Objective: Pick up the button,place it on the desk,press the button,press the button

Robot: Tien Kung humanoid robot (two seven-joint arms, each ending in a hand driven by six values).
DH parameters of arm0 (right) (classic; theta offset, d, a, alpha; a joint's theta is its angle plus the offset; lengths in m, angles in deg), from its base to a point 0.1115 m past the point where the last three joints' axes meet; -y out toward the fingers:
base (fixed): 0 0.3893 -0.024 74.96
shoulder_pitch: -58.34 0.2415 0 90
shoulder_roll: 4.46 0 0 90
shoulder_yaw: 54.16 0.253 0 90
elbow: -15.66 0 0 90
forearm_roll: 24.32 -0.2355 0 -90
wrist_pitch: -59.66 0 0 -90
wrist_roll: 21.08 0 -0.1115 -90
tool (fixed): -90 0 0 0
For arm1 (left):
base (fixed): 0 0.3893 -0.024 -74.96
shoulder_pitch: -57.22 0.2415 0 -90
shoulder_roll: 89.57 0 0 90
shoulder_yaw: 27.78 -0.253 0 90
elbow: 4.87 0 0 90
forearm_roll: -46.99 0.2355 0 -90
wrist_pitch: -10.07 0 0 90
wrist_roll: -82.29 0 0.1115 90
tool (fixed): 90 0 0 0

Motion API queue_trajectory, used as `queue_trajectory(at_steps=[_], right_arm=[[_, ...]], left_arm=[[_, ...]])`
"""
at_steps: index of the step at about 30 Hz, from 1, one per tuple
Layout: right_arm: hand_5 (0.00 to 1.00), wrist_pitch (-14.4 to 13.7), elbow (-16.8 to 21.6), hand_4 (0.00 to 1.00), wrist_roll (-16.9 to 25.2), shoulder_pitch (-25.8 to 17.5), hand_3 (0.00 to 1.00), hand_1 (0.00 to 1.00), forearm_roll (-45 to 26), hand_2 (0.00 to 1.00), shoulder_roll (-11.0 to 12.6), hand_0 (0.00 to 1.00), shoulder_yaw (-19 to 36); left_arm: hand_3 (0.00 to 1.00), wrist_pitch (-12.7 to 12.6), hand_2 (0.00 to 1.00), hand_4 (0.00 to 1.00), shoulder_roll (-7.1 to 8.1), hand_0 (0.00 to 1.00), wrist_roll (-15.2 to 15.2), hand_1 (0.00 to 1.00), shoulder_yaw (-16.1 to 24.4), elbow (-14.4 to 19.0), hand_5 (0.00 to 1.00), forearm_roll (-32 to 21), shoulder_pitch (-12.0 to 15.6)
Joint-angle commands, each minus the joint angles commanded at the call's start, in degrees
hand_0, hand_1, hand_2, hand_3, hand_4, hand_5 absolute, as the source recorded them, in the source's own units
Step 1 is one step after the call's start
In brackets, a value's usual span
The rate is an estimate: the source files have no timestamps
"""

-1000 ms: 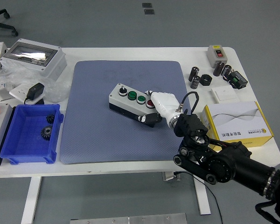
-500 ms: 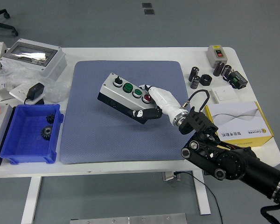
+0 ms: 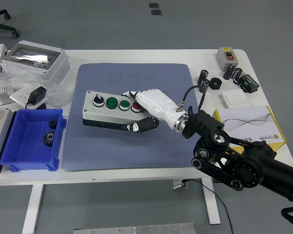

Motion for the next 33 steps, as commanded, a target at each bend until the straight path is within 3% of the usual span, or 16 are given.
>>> queue_trajectory(at_steps=[11, 12, 17, 18, 23, 24, 29, 30, 33], right_arm=[[0.002, 2.68, -2.67, 0.013, 0.51, -0.33, 0.204, 0.209, 1.89, 0.211, 0.65, 0.110, -1.55], [0.002, 2.92, -2.89, 0.029, 0.54, -0.32, 0.318, 0.328, 1.80, 0.320, 0.68, 0.247, -1.70], [0.002, 3.51, -3.22, 0.029, 0.59, -0.16, 0.318, 0.328, 0.87, 0.320, 0.79, 0.247, -2.35], [0.148, 3.60, -3.22, 0.002, 0.52, -0.14, 0.533, 0.604, 0.73, 0.556, 0.80, 0.681, -2.44], [0.148, 3.77, -3.21, 0.002, 0.13, -0.19, 0.533, 0.604, 0.38, 0.556, 0.79, 0.681, -2.50], [0.206, 3.78, -3.21, 0.112, -0.04, -0.24, 0.632, 0.726, 0.34, 0.664, 0.78, 0.823, -2.47], [0.206, 4.16, -3.21, 0.112, -0.73, -0.60, 0.632, 0.726, 0.09, 0.664, 0.71, 0.823, -2.13], [0.141, 4.37, -3.24, 0.206, -0.83, -0.74, 0.718, 0.790, -0.02, 0.765, 0.65, 0.889, -2.00], [0.141, 4.69, -3.33, 0.206, -0.92, -1.06, 0.718, 0.790, 0.01, 0.765, 0.51, 0.889, -1.60]], left_arm=[[0.617, 0.00, 0.513, 0.358, -0.11, 0.633, 0.18, 0.537, -0.16, 0.08, 0.077, 0.00, 0.02], [0.617, 0.05, 0.513, 0.359, -0.16, 0.632, 0.13, 0.536, -0.12, 0.06, 0.081, 0.08, -0.05], [0.617, 0.18, 0.513, 0.359, -0.32, 0.632, 0.03, 0.536, 0.04, 0.01, 0.081, 0.33, -0.25], [0.617, 0.19, 0.512, 0.359, -0.33, 0.633, 0.02, 0.536, 0.06, 0.00, 0.083, 0.36, -0.26], [0.617, 0.17, 0.512, 0.359, -0.33, 0.633, 0.09, 0.536, 0.07, 0.03, 0.083, 0.38, -0.24], [0.616, 0.16, 0.511, 0.358, -0.34, 0.633, 0.07, 0.535, 0.05, 0.02, 0.086, 0.34, -0.22], [0.616, 0.13, 0.511, 0.358, -0.38, 0.633, 0.09, 0.535, 0.02, 0.03, 0.086, 0.30, -0.15], [0.615, 0.13, 0.510, 0.355, -0.37, 0.633, 0.02, 0.534, 0.01, 0.02, 0.086, 0.28, -0.14], [0.615, 0.12, 0.510, 0.355, -0.35, 0.633, -0.94, 0.534, -0.06, -0.02, 0.086, -0.17, -0.11]])
